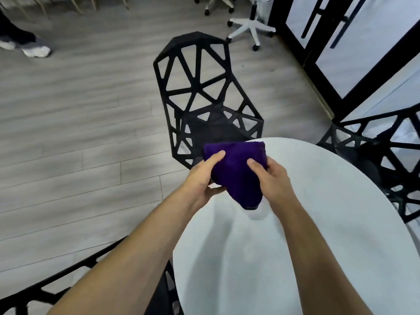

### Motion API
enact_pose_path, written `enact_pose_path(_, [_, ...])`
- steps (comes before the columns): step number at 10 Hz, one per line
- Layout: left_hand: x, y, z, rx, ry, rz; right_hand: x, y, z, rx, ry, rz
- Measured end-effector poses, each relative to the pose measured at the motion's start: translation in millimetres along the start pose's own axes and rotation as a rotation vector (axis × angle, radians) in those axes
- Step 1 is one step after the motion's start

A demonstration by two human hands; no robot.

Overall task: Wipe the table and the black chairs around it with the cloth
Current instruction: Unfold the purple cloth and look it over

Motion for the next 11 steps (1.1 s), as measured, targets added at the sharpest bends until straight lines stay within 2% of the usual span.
enact_pose_path(1, [31, 2, -18, 0.023, 0.111, -0.007, 28, -18, 11, 0.008, -0.089, -0.023])
enact_pose_path(2, [64, -1, -19, 0.149, 0.19, -0.027, 57, -36, -8, -0.034, -0.108, -0.053])
enact_pose_path(3, [91, -13, -1, 0.266, 0.132, -0.086, 74, -50, -48, -0.153, -0.026, -0.146])
enact_pose_path(4, [124, -30, 24, 0.446, 0.016, -0.187, 86, -64, -101, -0.311, 0.142, -0.28])
enact_pose_path(5, [136, -37, 27, 0.568, 0.032, -0.284, 90, -65, -107, -0.37, 0.144, -0.324])
enact_pose_path(6, [115, -36, 18, 0.879, 0.228, -0.438, 90, -51, -97, -0.59, 0.032, -0.384])
enact_pose_path(7, [97, -25, 18, 1.288, 0.435, -0.48, 89, -40, -99, -0.771, -0.021, -0.418])
enact_pose_path(8, [104, -28, 43, 1.685, 0.313, -0.354, 96, -36, -106, -0.829, -0.042, -0.405])
enact_pose_path(9, [109, -35, 47, 1.721, 0.212, -0.336, 104, -37, -104, -0.823, -0.037, -0.364])
enact_pose_path(10, [103, -27, 41, 1.745, 0.204, -0.31, 98, -36, -98, -0.866, -0.011, -0.346])
enact_pose_path(11, [90, -23, 38, 1.742, 0.218, -0.298, 84, -32, -87, -0.873, -0.074, -0.384])
Point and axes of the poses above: each hand's wrist, its own x-axis towards the middle knuckle, its own y-axis out of the palm, z = x × y, the point moved 7 cm from there along x, towards the middle knuckle, and after that the axes turned 14 degrees about z, right-handed, at the moved point
